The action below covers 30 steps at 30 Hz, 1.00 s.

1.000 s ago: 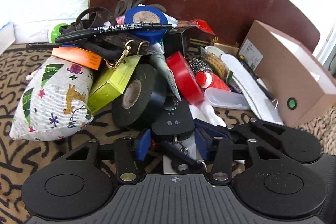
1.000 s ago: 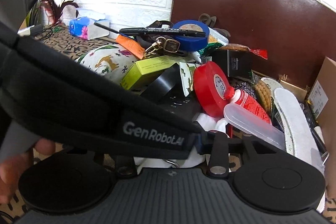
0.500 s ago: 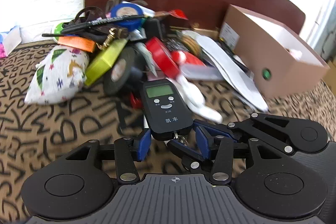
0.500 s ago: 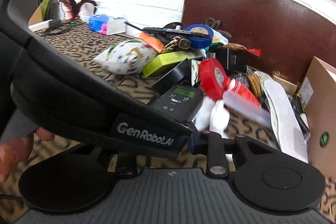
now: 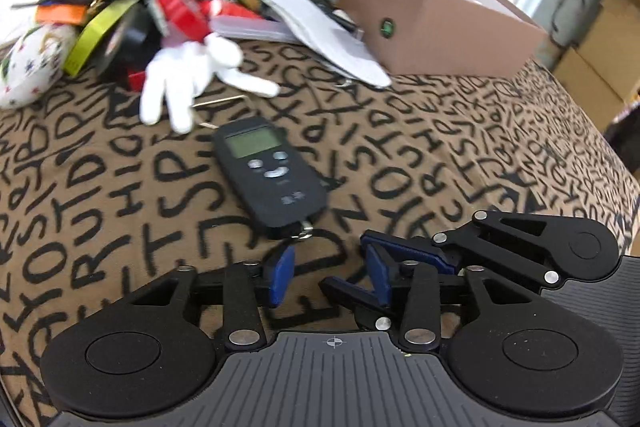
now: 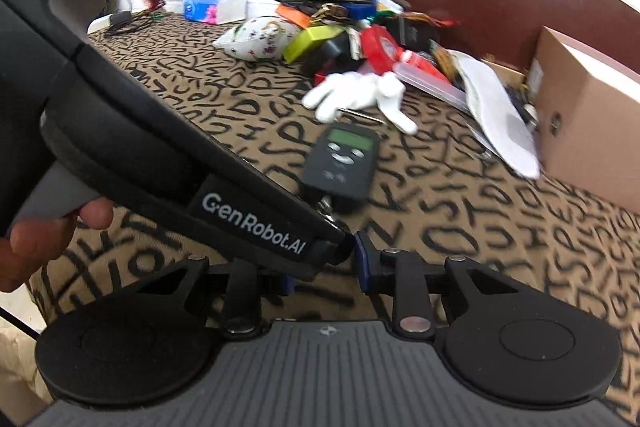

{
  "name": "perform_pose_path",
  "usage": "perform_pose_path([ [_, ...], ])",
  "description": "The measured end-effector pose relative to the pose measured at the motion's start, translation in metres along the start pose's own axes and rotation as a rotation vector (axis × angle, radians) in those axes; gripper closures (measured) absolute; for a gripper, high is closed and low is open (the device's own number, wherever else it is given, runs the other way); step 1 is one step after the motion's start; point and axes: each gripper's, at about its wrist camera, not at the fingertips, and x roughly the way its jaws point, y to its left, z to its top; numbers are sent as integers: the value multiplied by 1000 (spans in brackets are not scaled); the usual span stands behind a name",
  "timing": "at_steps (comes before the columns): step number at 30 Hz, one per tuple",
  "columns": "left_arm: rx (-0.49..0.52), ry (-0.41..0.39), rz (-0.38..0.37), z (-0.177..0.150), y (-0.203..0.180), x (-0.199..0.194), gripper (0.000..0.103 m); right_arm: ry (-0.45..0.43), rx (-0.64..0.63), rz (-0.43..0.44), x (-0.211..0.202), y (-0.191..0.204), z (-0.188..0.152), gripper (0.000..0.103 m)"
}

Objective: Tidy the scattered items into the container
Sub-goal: 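Lift the black luggage scale out of the pile with both grippers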

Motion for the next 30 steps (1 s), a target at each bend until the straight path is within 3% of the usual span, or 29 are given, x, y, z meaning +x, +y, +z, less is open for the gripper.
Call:
perform_pose_path([
  [6,-31,-52,69,11,9,-12,29,-79,-7,-38,0,2,5,38],
  [9,-77,-69,84,20,22,-15,21,-99,-17,-32,8,4,12,37],
  [16,-91,-43,85,42,38,9,21,-91,-20,-39,35,11,28,36],
  [21,-122,-23,49,50,45,24,20,-47,51,-16,39,-7,23,49],
  [28,-126,-33,27,60,48,36,16,-32,119,-51,31,-36,13,50],
  [30,-144,-40,19,62,52,39,15,-26,145,-69,30,-41,12,44],
])
